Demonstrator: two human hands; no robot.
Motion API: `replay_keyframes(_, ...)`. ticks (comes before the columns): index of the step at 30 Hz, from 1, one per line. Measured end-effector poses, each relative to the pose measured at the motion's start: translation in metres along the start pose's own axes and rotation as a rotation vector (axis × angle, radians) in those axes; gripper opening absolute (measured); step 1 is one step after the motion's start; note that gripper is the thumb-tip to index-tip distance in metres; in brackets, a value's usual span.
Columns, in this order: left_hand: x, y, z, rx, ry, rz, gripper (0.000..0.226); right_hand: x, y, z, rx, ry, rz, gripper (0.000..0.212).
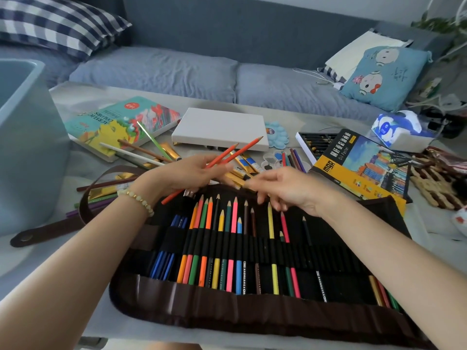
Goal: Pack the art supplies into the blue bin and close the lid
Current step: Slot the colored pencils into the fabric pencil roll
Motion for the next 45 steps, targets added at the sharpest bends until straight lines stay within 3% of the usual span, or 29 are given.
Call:
replay_keyframes(3, 0.002, 0.000, -0.012, -0.069, -0.109, -0.023, 0.035, 0.019, 0.006, 0.007, 0.107, 0.331, -0.259, 0.031)
replay_keyframes(6, -0.006, 0.004, -0.023, -0.093, -0.098, 0.027, 0.035, 0.024, 0.007, 0.013, 0.107, 0.635, -0.319, 0.021)
replay_keyframes(11, -0.014, 0.006, -0.033, -0.096, -0.065, -0.003, 0.037, 0.039, 0.001, 0.010, 0.152, 0.786, -0.350, 0.012)
replay_keyframes(14, -0.009, 0.012, -0.032, -0.093, 0.180, -0.149, 0.037, 0.063, -0.008, 0.004, 0.194, 0.856, -0.410, 0.012)
replay_keyframes(19, -0.025, 0.022, -0.018, -0.019, 0.439, -0.020, 0.032, 0.060, -0.008, -0.014, 0.136, 0.636, -0.319, 0.014)
replay_keyframes(23, -0.032, 0.024, -0.012, -0.043, 0.552, 0.096, 0.037, 0.046, -0.005, -0.019, 0.099, 0.596, -0.266, 0.014)
replay_keyframes(32, -0.022, 0.018, -0.006, -0.113, 0.093, 0.158, 0.044, 0.038, 0.004, -0.013, 0.073, 0.473, -0.167, 0.011)
replay_keyframes(41, -0.019, 0.012, -0.010, -0.141, -0.058, 0.170, 0.041, 0.038, 0.017, 0.009, 0.069, 0.217, -0.172, 0.013)
replay_keyframes(45, -0.019, 0.011, -0.012, -0.147, -0.064, 0.165, 0.038, 0.018, 0.022, 0.014, 0.031, 0.042, -0.057, 0.017)
Point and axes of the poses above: each hand's wrist, its own y-axis towards the middle knuckle, its own x-axis out of the back of the hand, z = x × y, the point moved 4 cm from there along y, towards the middle knuckle
